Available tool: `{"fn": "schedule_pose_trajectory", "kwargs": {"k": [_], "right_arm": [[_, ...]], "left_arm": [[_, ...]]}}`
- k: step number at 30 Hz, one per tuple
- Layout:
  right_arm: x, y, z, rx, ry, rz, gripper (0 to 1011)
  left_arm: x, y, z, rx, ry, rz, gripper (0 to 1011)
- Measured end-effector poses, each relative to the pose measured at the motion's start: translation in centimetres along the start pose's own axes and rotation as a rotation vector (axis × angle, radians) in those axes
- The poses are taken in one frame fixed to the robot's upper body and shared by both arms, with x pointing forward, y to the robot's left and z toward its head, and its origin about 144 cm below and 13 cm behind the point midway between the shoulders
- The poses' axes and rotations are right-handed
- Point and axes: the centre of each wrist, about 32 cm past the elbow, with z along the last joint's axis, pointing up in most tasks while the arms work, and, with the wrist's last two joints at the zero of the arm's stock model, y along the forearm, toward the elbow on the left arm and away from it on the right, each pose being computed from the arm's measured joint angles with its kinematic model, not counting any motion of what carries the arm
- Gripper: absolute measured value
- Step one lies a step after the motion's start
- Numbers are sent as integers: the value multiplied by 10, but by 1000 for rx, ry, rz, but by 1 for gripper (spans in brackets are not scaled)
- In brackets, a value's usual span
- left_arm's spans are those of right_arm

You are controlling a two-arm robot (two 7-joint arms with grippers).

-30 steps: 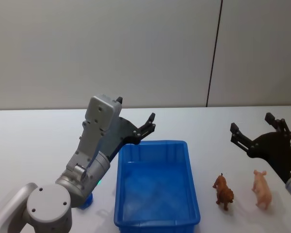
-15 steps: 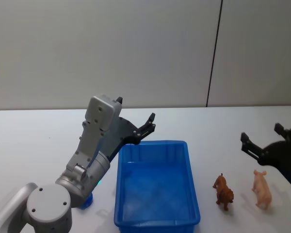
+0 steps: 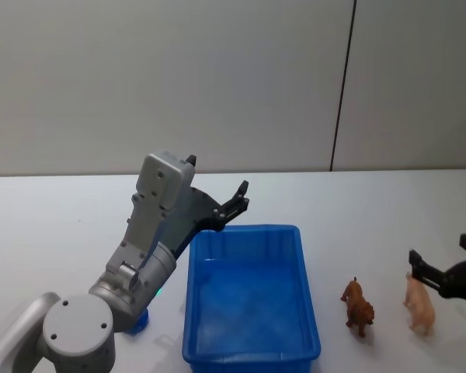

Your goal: Pick up the two dolls from the table and place them into the box.

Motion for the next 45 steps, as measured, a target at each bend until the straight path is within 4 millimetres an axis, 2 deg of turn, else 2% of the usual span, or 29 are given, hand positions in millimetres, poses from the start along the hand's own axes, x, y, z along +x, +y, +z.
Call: {"fn": "schedule_pose_trajectory", "kwargs": {"k": [15, 40, 45], "right_arm": [[15, -8, -20, -142, 0, 38, 1001], [11, 7, -44, -267, 12, 74, 1001], [10, 10, -47, -287, 24, 81, 922]], "left_arm": [[0, 0, 0, 0, 0, 0, 1001], [0, 0, 0, 0, 0, 0, 1001], [0, 0, 0, 0, 0, 0, 1001]]}}
